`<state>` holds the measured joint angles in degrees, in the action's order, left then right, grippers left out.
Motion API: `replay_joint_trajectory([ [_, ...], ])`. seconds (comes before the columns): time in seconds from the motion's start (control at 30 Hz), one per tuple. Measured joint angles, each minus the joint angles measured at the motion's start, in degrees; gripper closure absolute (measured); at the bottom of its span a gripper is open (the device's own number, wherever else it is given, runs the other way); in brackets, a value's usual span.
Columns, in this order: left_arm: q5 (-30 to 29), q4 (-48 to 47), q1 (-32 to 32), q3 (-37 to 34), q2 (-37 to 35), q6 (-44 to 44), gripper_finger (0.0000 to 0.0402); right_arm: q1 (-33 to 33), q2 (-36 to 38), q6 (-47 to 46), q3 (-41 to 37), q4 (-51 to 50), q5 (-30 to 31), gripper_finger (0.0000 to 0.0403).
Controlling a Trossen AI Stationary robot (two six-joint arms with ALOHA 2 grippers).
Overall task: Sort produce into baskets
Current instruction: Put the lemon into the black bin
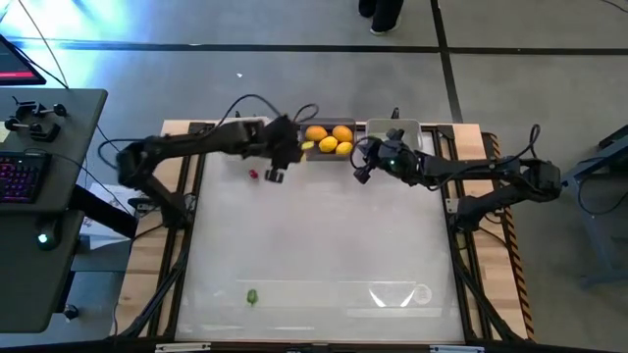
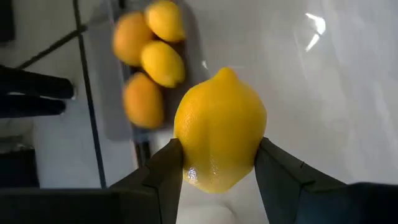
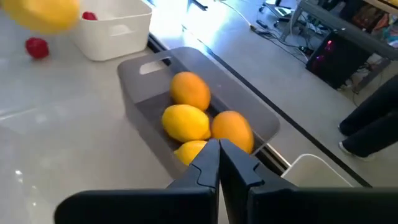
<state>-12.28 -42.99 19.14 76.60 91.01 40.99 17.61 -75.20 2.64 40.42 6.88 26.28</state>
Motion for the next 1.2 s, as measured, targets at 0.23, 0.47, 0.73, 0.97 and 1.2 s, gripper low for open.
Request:
replay_joint_trajectory([
  [0.23, 6.36, 0.8, 5.4, 10.86, 12.23, 7.24, 0.025, 0.78, 0.0, -0.09, 0.0, -0.76, -0.2, 0.0403],
  [0.47, 7.5, 0.94, 8.88, 18.1, 21.11, 20.39, 0.025, 0.78, 0.0, -0.17, 0.0, -2.25, -0.19, 0.0403],
  [0.73, 7.06, 0.16, 11.07, 19.29, 25.86, 28.29, 0.025, 0.78, 0.0, -0.07, 0.0, -2.89, -0.15, 0.0403],
  [0.97, 7.06, 0.04, 11.29, 19.32, 26.66, 29.19, 0.0249, 0.78, 0.0, 0.19, 0.0, -2.87, -0.13, 0.0403],
  [1.2, 7.06, 0.72, 11.27, 19.32, 26.79, 25.48, 0.0226, 0.78, 0.0, 0.19, 0.0, -2.85, -0.14, 0.0403],
])
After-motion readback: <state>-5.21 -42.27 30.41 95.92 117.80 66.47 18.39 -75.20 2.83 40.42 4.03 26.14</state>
